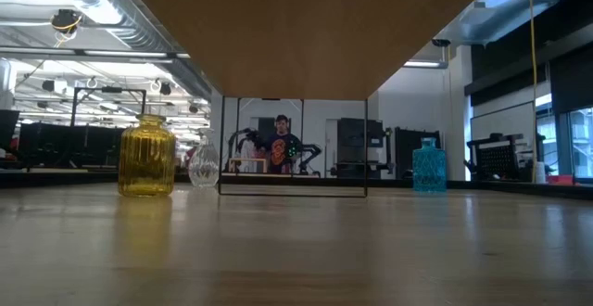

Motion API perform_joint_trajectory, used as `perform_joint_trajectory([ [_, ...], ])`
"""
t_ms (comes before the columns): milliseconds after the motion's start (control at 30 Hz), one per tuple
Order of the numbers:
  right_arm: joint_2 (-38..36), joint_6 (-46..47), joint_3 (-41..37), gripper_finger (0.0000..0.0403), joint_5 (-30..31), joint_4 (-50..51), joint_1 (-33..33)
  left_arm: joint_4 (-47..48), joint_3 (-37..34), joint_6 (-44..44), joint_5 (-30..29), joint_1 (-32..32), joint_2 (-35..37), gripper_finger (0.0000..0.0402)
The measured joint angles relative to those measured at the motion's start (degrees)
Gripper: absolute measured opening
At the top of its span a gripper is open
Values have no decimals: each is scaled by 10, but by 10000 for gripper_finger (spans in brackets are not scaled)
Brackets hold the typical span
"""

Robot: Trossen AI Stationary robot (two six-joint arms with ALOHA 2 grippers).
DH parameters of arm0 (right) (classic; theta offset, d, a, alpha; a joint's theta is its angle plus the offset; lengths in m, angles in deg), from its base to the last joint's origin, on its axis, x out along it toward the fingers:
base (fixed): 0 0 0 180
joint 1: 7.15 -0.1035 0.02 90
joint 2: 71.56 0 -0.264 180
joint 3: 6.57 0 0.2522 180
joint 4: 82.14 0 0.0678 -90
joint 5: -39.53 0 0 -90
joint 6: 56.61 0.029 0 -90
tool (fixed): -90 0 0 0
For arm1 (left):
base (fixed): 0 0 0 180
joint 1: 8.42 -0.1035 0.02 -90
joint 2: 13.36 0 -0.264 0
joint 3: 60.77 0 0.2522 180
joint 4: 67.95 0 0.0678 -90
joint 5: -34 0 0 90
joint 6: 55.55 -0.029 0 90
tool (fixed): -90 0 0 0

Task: Sort vases onto shelf
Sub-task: Adjust the yellow vase on the shelf

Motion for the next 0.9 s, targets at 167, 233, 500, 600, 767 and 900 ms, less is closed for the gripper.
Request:
perform_joint_trajectory([
  [167,28,29,-1,1,12,-17,-3,2,0,-2,-18,0,0,0],
  [233,34,39,0,1,14,-30,-2,2,0,-2,-19,0,0,0],
  [500,40,54,0,0,34,-50,-2,2,0,-2,-21,0,0,0],
  [600,40,56,0,0,36,-48,-2,4,0,-3,-21,0,0,0],
  [767,40,56,0,0,63,-47,-2,4,0,-17,-23,0,0,0],
  [900,40,56,0,0,71,-39,-2,4,0,-17,-23,0,0,0],
])
